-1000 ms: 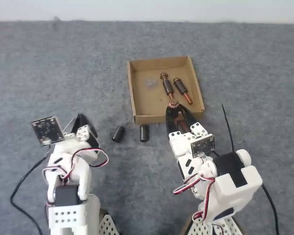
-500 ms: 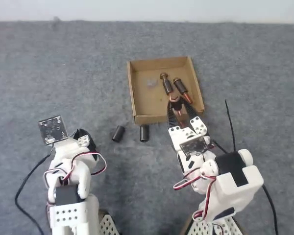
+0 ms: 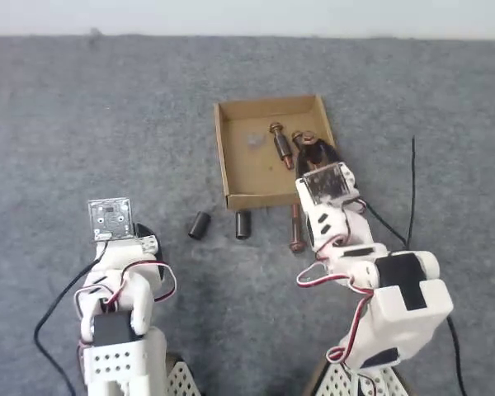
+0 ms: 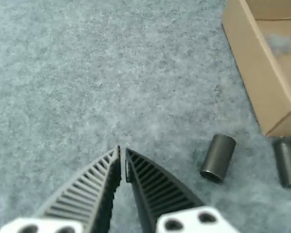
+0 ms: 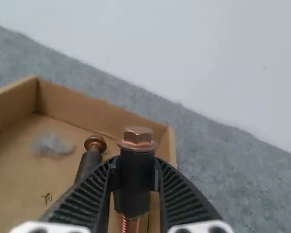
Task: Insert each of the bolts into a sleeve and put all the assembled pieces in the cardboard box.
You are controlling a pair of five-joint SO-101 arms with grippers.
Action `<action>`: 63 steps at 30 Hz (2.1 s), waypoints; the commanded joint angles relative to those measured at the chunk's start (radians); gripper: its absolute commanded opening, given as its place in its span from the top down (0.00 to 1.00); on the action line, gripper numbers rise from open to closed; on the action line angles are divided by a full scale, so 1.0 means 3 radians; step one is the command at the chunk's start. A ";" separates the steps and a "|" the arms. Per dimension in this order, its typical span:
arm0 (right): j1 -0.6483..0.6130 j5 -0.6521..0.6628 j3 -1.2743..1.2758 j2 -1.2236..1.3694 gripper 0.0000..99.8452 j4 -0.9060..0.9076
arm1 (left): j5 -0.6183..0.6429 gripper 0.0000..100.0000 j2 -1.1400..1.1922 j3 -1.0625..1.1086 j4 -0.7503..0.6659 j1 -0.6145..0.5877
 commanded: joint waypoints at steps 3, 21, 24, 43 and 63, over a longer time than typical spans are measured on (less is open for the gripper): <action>0.0064 0.0051 -0.0501 -0.0192 0.99 0.0463 | -0.0051 0.99 -0.0041 -0.0028 0.0010 -0.0015; 0.0233 0.0051 -0.2598 0.0299 0.99 0.3174 | -0.0051 0.99 -0.0041 -0.0028 0.0005 -0.0015; 0.0243 0.0061 -0.2823 0.0575 0.99 0.3194 | -0.0051 0.99 -0.0041 -0.0028 0.0005 -0.0015; 0.0151 0.0041 -0.3360 0.0355 0.85 0.4565 | -0.0051 0.99 -0.0041 -0.0033 -0.0005 -0.0015; -0.0959 -0.1678 -0.3360 -0.1128 0.85 0.7260 | -0.0051 0.99 -0.0041 -0.0033 0.0005 -0.0015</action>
